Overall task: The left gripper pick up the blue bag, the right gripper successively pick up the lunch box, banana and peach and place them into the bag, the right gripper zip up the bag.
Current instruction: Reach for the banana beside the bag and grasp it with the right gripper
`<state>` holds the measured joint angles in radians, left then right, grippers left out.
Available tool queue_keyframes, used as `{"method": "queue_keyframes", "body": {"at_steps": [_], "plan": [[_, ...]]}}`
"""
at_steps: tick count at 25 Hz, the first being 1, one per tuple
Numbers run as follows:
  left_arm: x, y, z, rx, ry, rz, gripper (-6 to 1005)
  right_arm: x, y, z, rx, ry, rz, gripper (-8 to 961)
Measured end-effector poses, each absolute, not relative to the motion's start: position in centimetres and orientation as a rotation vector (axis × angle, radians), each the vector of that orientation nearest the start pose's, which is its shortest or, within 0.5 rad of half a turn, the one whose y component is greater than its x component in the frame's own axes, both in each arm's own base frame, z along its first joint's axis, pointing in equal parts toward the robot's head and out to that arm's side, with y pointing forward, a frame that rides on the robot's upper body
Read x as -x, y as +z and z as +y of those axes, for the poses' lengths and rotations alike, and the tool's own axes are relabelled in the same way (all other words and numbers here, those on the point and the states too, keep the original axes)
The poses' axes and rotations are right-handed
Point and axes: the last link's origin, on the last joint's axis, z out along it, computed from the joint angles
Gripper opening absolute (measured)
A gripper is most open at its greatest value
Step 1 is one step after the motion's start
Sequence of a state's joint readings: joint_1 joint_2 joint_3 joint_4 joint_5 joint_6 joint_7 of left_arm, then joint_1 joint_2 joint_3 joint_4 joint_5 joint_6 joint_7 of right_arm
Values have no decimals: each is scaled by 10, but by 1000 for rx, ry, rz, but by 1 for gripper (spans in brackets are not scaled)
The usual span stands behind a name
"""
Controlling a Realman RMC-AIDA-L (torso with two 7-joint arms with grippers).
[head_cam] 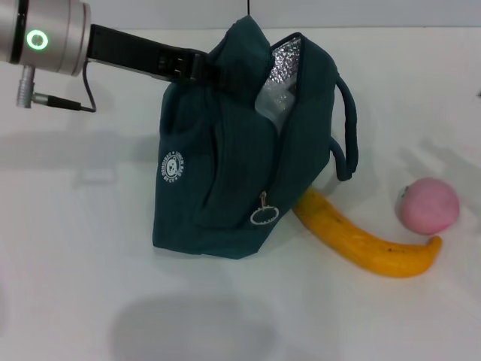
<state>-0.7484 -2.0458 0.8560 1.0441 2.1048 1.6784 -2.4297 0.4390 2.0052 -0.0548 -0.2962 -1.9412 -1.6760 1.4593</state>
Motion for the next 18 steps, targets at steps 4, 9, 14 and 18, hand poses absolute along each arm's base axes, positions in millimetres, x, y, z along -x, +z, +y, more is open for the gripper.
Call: {"method": "queue_keyframes", "body": {"at_steps": [4, 9, 14, 18], "plan": [[151, 44, 381, 2744, -468, -1321, 54, -298, 74, 272, 2148, 1523, 829, 589], [156, 45, 381, 2718, -480, -1331, 54, -279, 106, 262, 2355, 1488, 688, 590], [154, 45, 384, 2707, -492, -1332, 54, -263, 126, 275, 2535, 1228, 736, 590], [156, 45, 384, 2694, -501, -1341, 54, -240, 140, 294, 2591, 1057, 787, 590]]}}
